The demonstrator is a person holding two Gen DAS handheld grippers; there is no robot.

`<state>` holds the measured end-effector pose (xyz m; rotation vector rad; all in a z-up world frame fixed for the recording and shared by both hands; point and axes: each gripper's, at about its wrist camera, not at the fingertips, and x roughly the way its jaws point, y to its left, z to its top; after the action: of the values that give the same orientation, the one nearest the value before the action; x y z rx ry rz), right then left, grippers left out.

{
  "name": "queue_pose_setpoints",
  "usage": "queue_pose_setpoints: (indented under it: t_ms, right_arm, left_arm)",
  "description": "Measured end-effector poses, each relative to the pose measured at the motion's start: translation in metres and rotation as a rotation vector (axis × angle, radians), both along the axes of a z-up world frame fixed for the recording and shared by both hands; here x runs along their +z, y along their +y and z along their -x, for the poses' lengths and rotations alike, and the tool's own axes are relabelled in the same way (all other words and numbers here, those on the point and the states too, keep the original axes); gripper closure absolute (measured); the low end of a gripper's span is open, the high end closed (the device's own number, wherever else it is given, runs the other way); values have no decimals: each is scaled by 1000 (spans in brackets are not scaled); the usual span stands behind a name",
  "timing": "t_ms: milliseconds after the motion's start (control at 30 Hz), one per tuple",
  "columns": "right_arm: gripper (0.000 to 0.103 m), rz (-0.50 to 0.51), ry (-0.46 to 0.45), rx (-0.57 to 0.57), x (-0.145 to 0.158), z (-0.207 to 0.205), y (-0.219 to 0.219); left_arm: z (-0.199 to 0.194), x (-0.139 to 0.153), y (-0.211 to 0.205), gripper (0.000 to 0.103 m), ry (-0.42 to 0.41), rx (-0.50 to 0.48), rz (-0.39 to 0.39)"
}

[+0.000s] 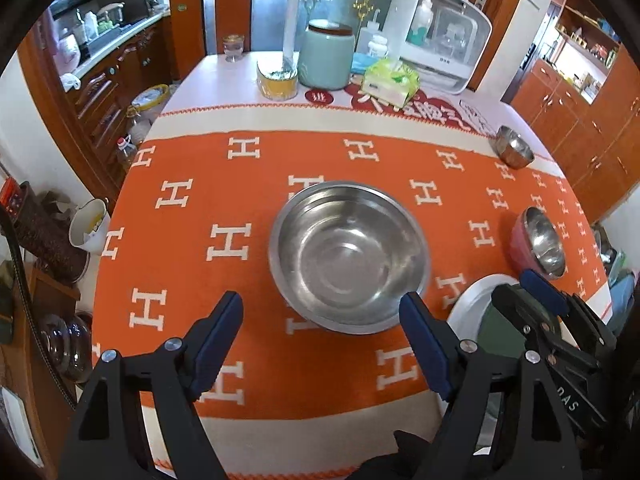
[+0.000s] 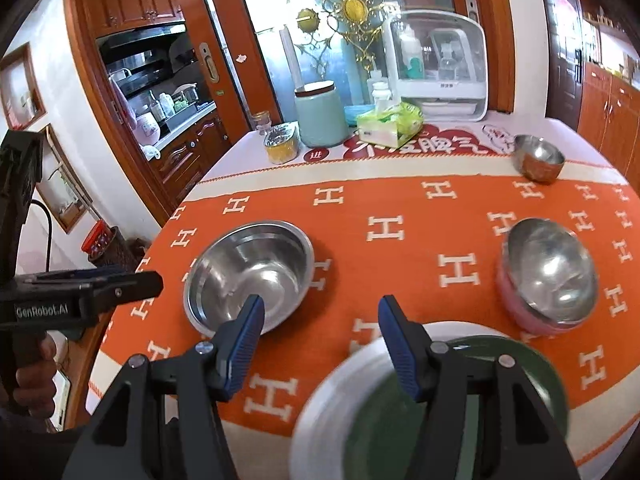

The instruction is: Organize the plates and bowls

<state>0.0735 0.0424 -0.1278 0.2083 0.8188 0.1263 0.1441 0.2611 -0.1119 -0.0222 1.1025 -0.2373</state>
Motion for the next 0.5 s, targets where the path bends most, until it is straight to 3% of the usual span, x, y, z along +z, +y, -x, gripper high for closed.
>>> queue_pose_setpoints:
  t_ms: [200, 500]
  right_arm:
    - [43, -28, 59, -11, -20, -23, 17]
    - [44, -28, 183, -6, -47, -45, 29]
  left_arm:
    - [-25, -23, 17, 24, 65, -28, 10]
    - [-57, -68, 26, 24, 225, -40, 122]
